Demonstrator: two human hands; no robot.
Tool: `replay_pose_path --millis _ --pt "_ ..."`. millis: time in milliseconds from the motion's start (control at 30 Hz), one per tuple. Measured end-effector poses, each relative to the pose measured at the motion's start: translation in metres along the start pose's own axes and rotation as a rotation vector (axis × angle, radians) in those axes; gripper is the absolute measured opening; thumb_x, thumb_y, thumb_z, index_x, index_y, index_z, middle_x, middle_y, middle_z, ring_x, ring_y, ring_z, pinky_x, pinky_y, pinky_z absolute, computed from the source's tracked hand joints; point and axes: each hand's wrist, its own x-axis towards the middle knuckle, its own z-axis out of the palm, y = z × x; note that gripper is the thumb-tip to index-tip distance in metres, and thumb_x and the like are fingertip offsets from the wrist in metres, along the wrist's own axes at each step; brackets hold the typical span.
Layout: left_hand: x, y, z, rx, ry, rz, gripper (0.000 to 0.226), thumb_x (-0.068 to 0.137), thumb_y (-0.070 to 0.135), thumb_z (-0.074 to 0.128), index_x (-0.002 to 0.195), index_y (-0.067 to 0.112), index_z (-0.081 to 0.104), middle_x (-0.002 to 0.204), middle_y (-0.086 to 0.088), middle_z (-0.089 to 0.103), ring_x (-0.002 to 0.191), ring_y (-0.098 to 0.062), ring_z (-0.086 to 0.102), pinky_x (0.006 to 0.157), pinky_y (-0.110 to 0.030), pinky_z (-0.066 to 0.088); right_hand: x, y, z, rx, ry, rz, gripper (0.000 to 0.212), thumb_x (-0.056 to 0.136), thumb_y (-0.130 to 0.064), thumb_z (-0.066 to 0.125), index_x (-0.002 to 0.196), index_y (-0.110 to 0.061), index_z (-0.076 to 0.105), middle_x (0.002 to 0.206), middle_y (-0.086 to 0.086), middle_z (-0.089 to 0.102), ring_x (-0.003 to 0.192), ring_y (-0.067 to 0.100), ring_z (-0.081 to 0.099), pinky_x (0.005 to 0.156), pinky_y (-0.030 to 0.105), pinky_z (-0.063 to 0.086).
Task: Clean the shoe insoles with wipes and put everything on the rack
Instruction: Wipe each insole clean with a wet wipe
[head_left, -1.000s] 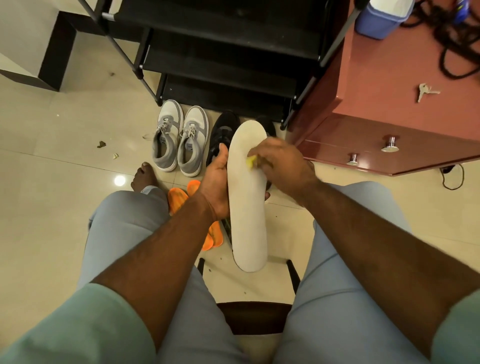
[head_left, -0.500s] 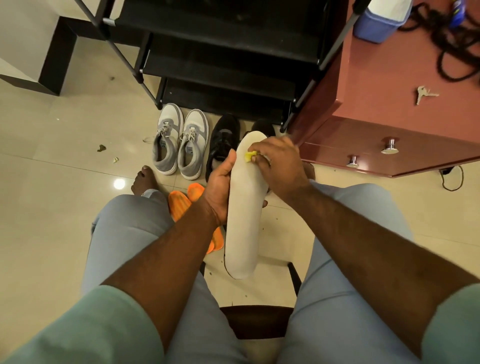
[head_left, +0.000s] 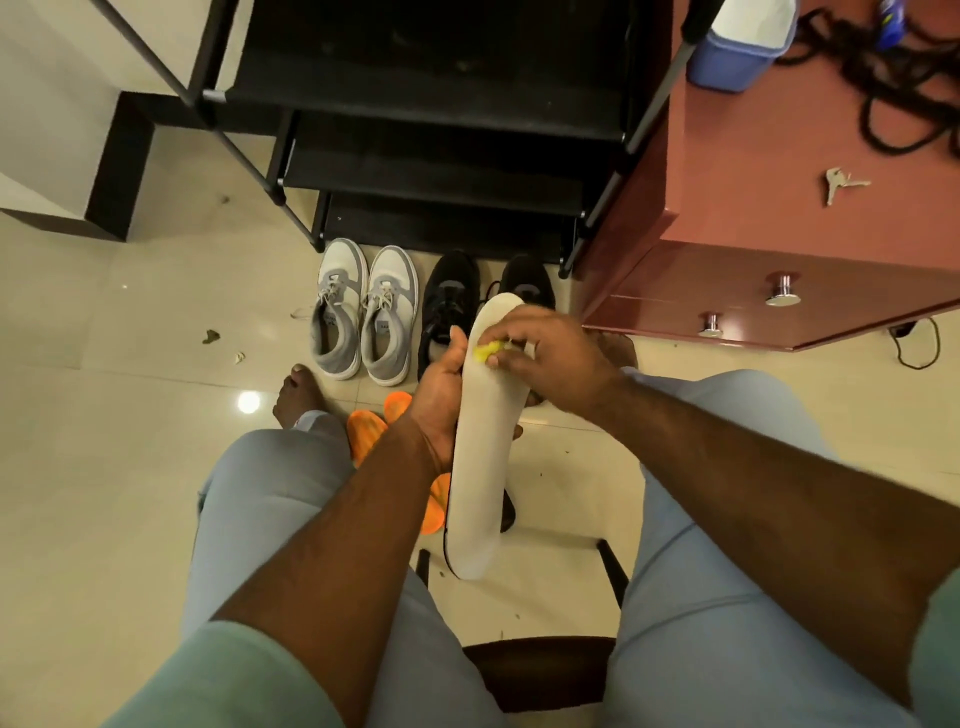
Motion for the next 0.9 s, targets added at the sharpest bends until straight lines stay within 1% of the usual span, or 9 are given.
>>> replay_pose_path --millis 67,200,300,400,500,633,733,833,900 --pt "0.0 0.001 0.002 0.009 -0.001 -0.023 0.077 0.091 0.076 0.03 0.128 0.017 0.062 0.105 -0.017 0.068 0.089 -0.03 0.065 0.08 -0.042 0.049 -0.004 0.002 0.003 -0.114 -0.005 -0.052 0.025 0.092 -0.018 0.06 0.115 -0.015 0.066 0.12 0.003 0.061 0.111 0.019 0.053 0.099 0.036 0.041" --pt "-0.001 -0.004 0.011 0.088 0.001 -0.042 0.077 0.091 0.075 0.029 0.127 0.016 0.063 0.113 -0.019 0.067 0.098 -0.034 0.063 0.079 -0.043 0.048 0.012 0.011 0.004 -0.191 0.25 0.067 0.028 0.094 -0.023 0.055 0.12 -0.017 0.063 0.118 0.004 0.059 0.11 0.02 0.053 0.101 0.036 0.038" --pt "0.001 -0.004 0.009 0.04 0.026 -0.04 0.079 0.091 0.077 0.025 0.127 0.017 0.062 0.111 -0.019 0.068 0.096 -0.034 0.063 0.081 -0.045 0.048 0.011 0.011 0.009 -0.155 0.144 0.009 0.026 0.093 -0.019 0.057 0.118 -0.016 0.064 0.116 0.003 0.058 0.109 0.018 0.052 0.093 0.023 0.038" --pt "0.0 -0.001 0.004 -0.057 0.034 -0.004 0.074 0.093 0.074 0.027 0.118 0.016 0.065 0.097 -0.015 0.073 0.087 -0.03 0.067 0.084 -0.043 0.049 -0.008 0.002 0.018 -0.151 0.011 -0.148 0.024 0.092 -0.018 0.059 0.113 -0.013 0.067 0.111 0.005 0.061 0.103 0.019 0.055 0.092 0.028 0.043" --pt "0.0 -0.001 0.011 -0.127 0.021 0.04 0.07 0.094 0.07 0.031 0.121 0.014 0.065 0.097 -0.015 0.071 0.086 -0.028 0.07 0.083 -0.04 0.052 -0.009 -0.001 0.019 -0.187 0.05 -0.161 0.024 0.093 -0.018 0.056 0.114 -0.012 0.066 0.109 0.007 0.061 0.101 0.02 0.056 0.091 0.027 0.041" --pt "-0.001 -0.004 0.017 -0.122 0.021 0.15 0.061 0.097 0.063 0.034 0.12 0.016 0.066 0.102 -0.017 0.068 0.084 -0.03 0.063 0.079 -0.041 0.049 0.009 0.011 0.012 -0.12 0.256 0.111 0.024 0.094 -0.019 0.057 0.116 -0.012 0.064 0.113 0.006 0.061 0.102 0.02 0.057 0.094 0.03 0.047" --pt "0.0 -0.003 0.017 -0.128 0.025 0.251 0.052 0.1 0.052 0.036 0.126 0.016 0.062 0.101 -0.016 0.07 0.083 -0.03 0.065 0.079 -0.042 0.052 0.01 0.013 0.008 -0.056 0.296 0.23 0.022 0.091 -0.021 0.061 0.111 -0.013 0.066 0.105 0.004 0.065 0.092 0.018 0.06 0.084 0.036 0.054" --pt "0.001 -0.001 0.016 -0.142 0.016 0.305 0.053 0.097 0.044 0.028 0.116 0.011 0.065 0.094 -0.013 0.071 0.084 -0.028 0.067 0.074 -0.037 0.055 -0.001 -0.008 0.014 -0.038 0.244 0.105 0.022 0.09 -0.022 0.063 0.11 -0.014 0.067 0.096 -0.006 0.059 0.085 0.009 0.056 0.077 0.01 0.047" --pt "0.001 0.0 0.016 -0.137 0.017 0.304 0.056 0.094 0.044 0.024 0.105 0.011 0.068 0.086 -0.011 0.07 0.082 -0.027 0.067 0.072 -0.034 0.055 -0.007 -0.018 0.019 -0.052 0.226 0.028 0.022 0.089 -0.023 0.064 0.11 -0.016 0.068 0.094 -0.01 0.055 0.082 0.004 0.052 0.071 0.002 0.042"
